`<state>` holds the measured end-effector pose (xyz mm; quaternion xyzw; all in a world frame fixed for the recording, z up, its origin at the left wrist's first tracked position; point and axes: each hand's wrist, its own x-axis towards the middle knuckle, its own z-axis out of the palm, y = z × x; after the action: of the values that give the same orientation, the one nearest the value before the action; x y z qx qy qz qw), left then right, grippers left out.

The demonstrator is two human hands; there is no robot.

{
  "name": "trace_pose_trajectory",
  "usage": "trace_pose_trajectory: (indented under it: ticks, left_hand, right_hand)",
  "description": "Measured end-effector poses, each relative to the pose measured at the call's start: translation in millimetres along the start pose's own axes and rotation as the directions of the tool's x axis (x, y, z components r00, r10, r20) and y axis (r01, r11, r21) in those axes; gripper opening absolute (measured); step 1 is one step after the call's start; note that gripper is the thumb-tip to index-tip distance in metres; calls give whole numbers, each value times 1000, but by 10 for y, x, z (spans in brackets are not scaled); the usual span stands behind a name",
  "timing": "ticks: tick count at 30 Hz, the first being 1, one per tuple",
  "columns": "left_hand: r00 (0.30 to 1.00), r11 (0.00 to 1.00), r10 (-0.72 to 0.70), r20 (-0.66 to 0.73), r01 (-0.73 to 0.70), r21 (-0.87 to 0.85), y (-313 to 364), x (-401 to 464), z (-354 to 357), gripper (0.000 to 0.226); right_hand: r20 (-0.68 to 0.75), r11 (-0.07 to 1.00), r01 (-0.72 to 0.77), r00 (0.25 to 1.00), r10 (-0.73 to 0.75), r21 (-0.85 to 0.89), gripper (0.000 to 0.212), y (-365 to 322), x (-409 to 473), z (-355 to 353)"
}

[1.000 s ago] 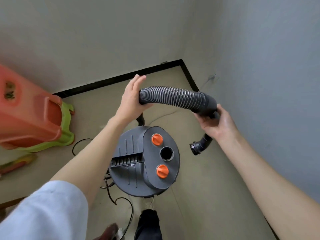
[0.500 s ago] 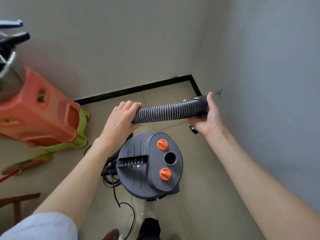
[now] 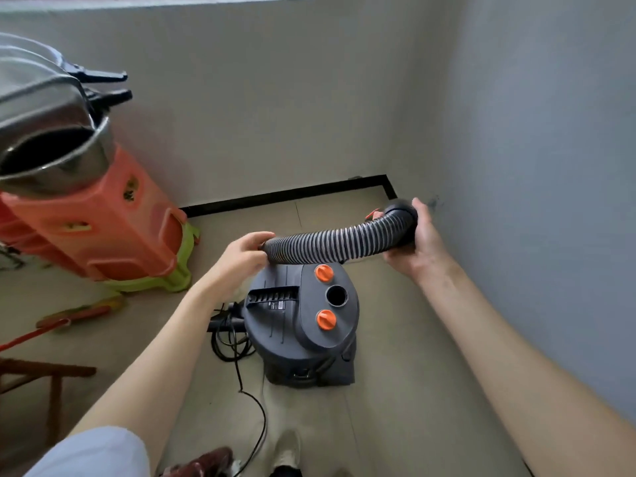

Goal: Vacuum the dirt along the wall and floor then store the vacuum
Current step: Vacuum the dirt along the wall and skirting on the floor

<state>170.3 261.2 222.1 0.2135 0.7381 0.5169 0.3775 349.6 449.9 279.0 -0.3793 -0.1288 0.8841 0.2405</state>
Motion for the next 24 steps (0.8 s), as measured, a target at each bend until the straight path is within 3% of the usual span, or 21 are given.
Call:
trace_pose_trajectory:
  ticks: [2, 4, 7, 9, 11, 15, 19, 24]
  left_hand:
    - [973, 965, -208, -99, 188, -181, -5, 42, 62, 27]
    - [907, 888, -413, -88, 379, -261, -17, 147, 134, 7]
    - [790, 692, -591, 163, 601, -400, -72, 291, 273, 50]
    - [729, 570, -648, 218, 655, -496, -94, 334, 342, 48]
    - [738, 544, -648, 190, 623, -563, -103, 374, 362, 41]
    - [836, 612, -542, 83, 461, -642, 29, 377, 253, 33]
    - [907, 655, -420, -27, 282, -701, 178, 160, 270, 60]
    - [938, 785, -324, -123, 194, -589, 256, -620, 733, 35]
  right_hand:
    - [3, 1000, 16, 1000, -16, 0, 44, -22, -118, -122]
    - [19, 999, 48, 999, -48, 6, 47, -41, -258, -233]
    - [61, 997, 76, 995, -75, -23, 50, -49, -466, -369]
    - [67, 995, 98, 993, -96, -27, 49, -53, -590, -459]
    - [40, 991, 134, 990, -133, -26, 46, -70, -687, -560]
    - [-54, 977, 207, 977, -205, 46, 39, -87, -793, -747]
    - [-165, 950, 309, 940, -299, 38, 37, -129, -1016, -908]
    - [-194, 932, 361, 912, -362, -40, 36, -222, -1535, -1362]
